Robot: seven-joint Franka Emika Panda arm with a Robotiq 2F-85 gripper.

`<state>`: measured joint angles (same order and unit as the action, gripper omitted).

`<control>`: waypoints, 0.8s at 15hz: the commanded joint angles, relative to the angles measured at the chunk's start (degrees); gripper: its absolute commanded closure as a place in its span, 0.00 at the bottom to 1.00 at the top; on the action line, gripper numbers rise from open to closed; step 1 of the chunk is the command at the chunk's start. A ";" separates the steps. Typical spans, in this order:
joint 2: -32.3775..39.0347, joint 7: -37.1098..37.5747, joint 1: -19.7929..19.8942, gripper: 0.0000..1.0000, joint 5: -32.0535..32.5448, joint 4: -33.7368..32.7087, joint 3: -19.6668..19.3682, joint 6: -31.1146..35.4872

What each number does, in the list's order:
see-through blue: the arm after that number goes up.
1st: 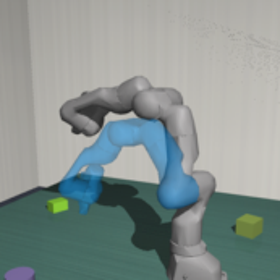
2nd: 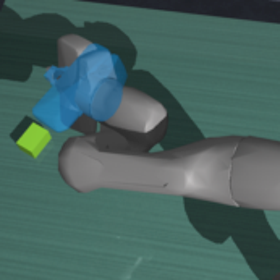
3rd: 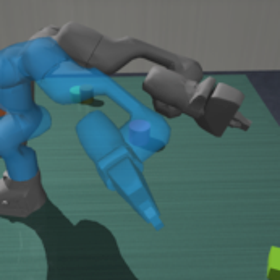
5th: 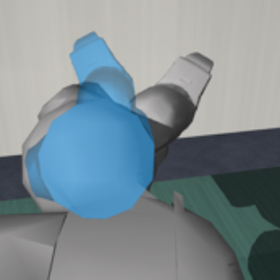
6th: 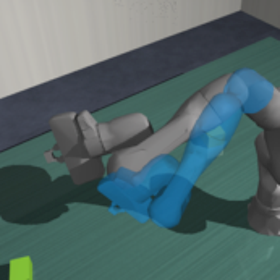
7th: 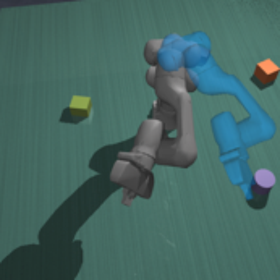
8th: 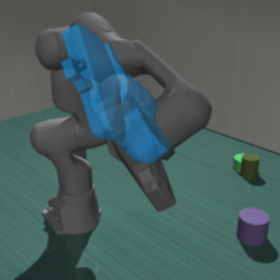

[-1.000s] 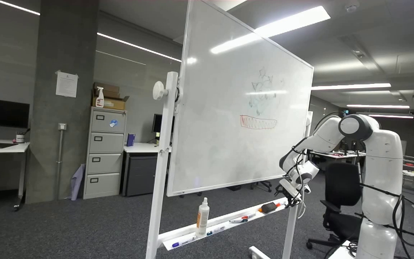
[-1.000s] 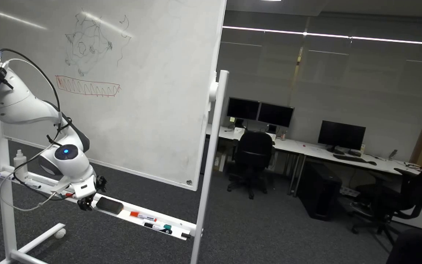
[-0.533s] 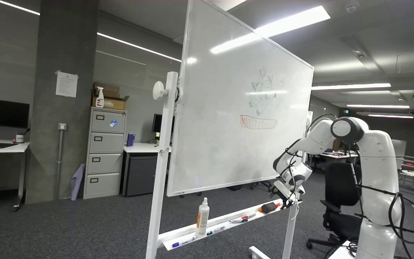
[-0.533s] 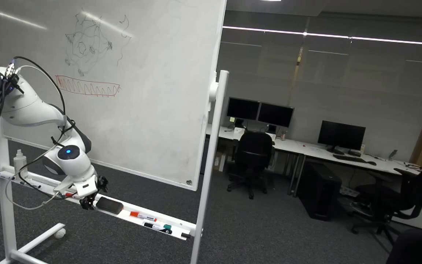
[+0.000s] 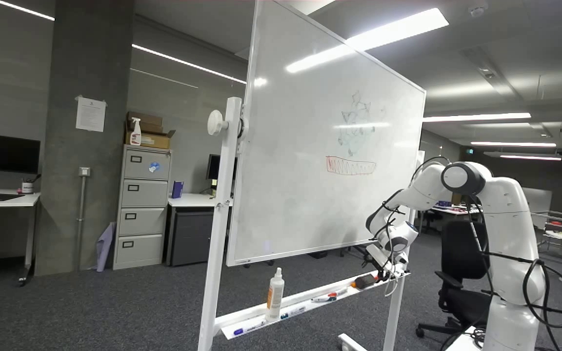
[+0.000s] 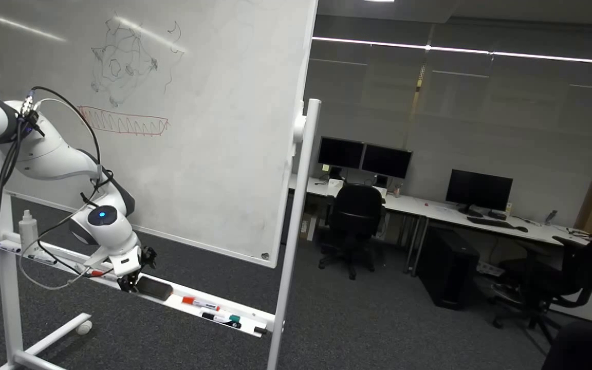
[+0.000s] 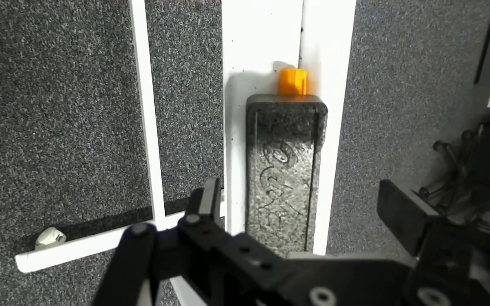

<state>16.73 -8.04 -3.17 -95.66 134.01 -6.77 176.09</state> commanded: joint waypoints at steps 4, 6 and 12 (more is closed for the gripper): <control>6.12 -2.34 -0.38 0.00 -3.61 -5.68 -0.32 1.87; 7.52 -1.86 -0.31 0.00 -3.35 -6.55 -0.40 1.73; 9.72 -1.42 -0.41 0.26 -2.87 -8.10 -0.61 1.95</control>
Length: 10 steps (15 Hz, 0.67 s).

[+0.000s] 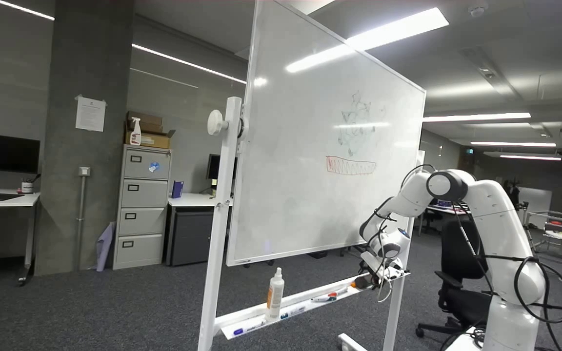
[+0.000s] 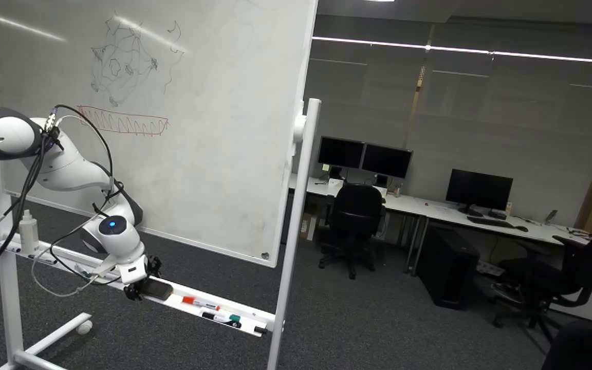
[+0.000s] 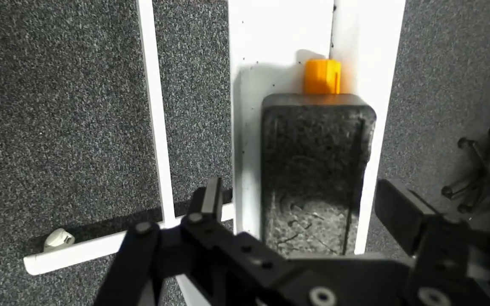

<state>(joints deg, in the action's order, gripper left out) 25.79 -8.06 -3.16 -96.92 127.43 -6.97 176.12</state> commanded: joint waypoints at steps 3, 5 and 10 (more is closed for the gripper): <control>0.75 -1.12 -0.42 0.38 -1.38 -1.43 -0.45 1.96; 0.45 -1.14 -0.51 0.43 -1.32 -0.83 -0.43 2.38; -0.77 -1.58 -1.05 0.00 -1.28 -0.26 -0.32 2.81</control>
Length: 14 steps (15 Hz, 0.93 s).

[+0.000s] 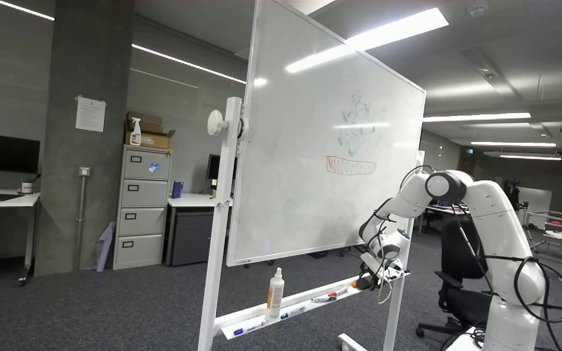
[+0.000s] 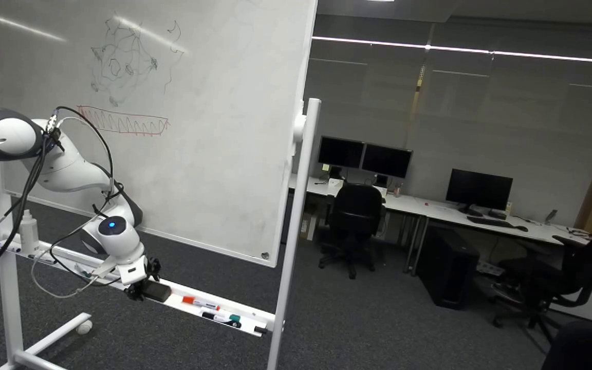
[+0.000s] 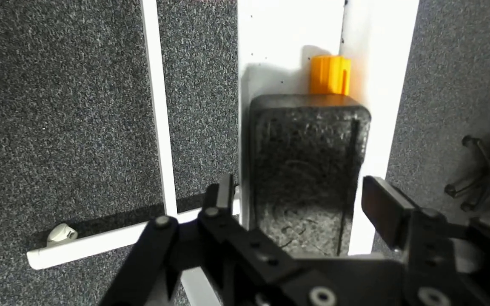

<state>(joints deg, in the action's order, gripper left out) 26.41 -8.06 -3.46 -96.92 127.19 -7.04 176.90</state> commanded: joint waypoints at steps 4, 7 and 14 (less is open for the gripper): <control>-2.51 -1.56 -1.14 0.00 -1.08 0.50 -0.25 2.52; -2.80 -1.40 -1.16 0.07 -0.94 0.51 -0.33 2.95; -2.88 -1.28 -1.13 0.70 -0.79 0.55 -0.33 3.07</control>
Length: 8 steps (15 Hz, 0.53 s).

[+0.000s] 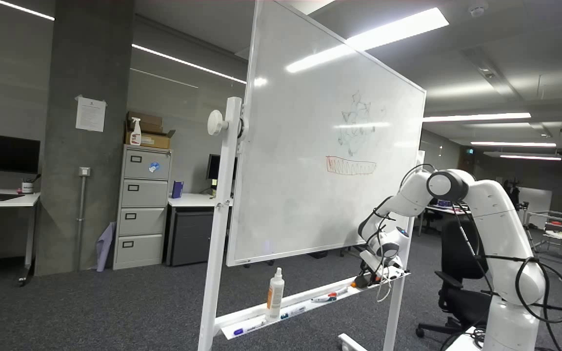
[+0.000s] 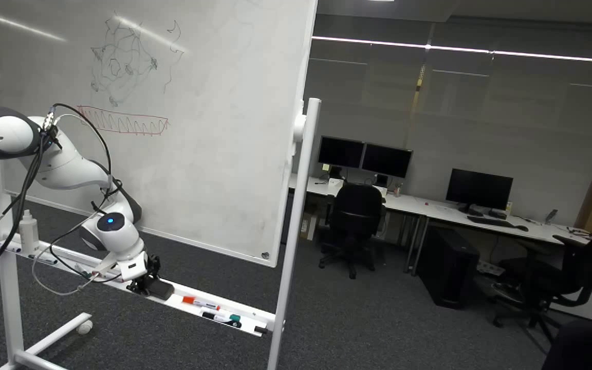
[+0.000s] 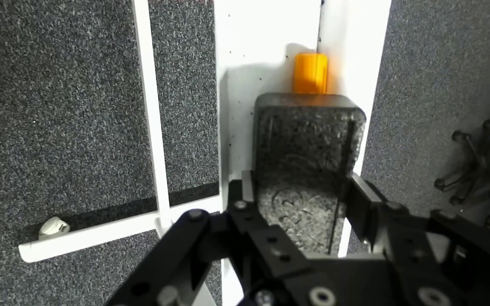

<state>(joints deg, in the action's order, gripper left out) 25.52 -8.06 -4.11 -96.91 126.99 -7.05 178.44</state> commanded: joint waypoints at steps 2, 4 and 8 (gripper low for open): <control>-2.36 -1.13 -0.57 0.70 -0.34 1.34 -0.27 1.66; -3.14 -0.51 -0.84 0.70 1.07 3.00 -0.20 2.41; -8.22 -1.54 -1.53 0.70 2.79 8.96 -0.14 4.34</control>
<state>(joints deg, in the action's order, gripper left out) 24.39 -8.06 -4.75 -95.33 129.42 -7.05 180.84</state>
